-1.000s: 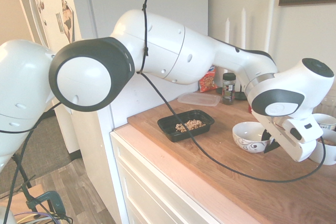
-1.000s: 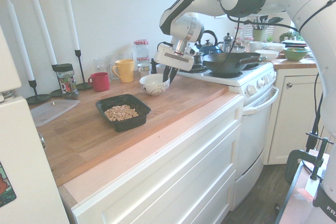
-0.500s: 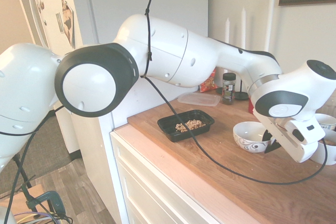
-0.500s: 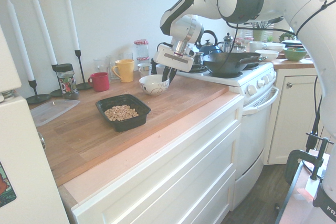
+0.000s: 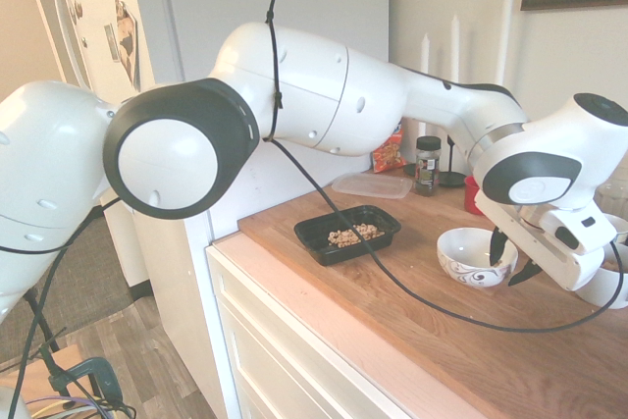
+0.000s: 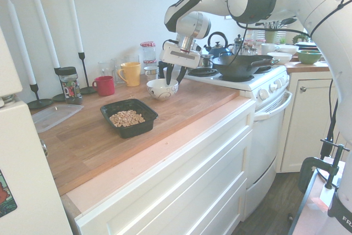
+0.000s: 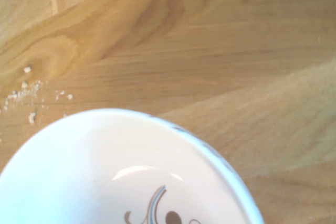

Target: Pour the cereal into the box

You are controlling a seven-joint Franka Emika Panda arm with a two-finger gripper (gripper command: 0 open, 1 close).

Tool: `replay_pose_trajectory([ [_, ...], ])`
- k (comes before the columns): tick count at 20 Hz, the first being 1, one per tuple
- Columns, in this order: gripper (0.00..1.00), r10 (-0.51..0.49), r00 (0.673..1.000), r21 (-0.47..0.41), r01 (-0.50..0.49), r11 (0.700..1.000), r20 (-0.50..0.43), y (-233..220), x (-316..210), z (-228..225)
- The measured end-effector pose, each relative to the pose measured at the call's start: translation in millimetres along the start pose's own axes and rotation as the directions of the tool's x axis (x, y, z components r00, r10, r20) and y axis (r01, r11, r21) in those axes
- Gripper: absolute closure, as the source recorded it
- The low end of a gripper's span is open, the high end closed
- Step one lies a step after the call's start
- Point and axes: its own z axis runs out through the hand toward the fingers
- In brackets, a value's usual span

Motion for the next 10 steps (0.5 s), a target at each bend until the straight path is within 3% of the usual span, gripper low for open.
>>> replay_pose_trajectory([
  [4,0.00,-0.079,0.991,-0.056,0.073,0.996,-0.112,-27.1,-24.9,-18.9],
  [10,0.00,-0.166,0.967,-0.136,0.141,0.981,-0.194,-41.3,-72.6,-42.0],
])
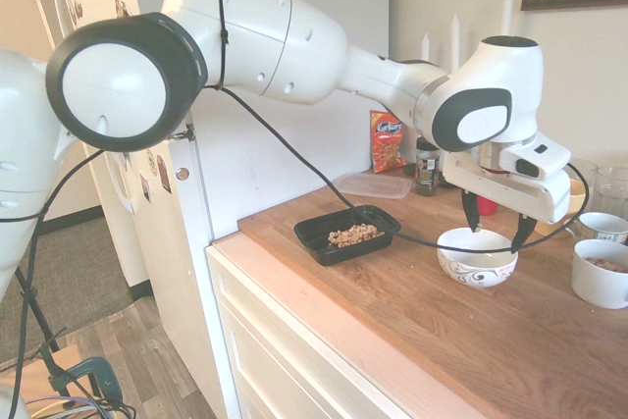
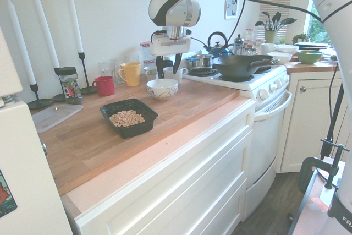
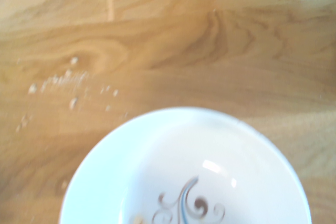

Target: Pour the cereal into the box

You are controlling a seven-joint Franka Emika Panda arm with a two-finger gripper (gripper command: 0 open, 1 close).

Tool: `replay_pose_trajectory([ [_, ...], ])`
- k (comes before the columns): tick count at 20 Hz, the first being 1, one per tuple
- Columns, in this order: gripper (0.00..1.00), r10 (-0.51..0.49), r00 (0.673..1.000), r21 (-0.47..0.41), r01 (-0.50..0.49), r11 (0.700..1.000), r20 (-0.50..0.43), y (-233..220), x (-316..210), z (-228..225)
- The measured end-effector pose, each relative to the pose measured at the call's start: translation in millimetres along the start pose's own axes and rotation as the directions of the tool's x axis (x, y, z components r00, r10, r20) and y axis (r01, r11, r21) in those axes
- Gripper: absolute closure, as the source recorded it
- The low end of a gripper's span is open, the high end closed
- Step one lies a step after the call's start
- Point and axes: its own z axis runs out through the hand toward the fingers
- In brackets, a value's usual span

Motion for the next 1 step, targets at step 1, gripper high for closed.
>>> replay_pose_trajectory([
  [1,0.00,-0.005,1.000,-0.006,0.005,1.000,-0.006,-0.5,-5.6,-3.7],
])
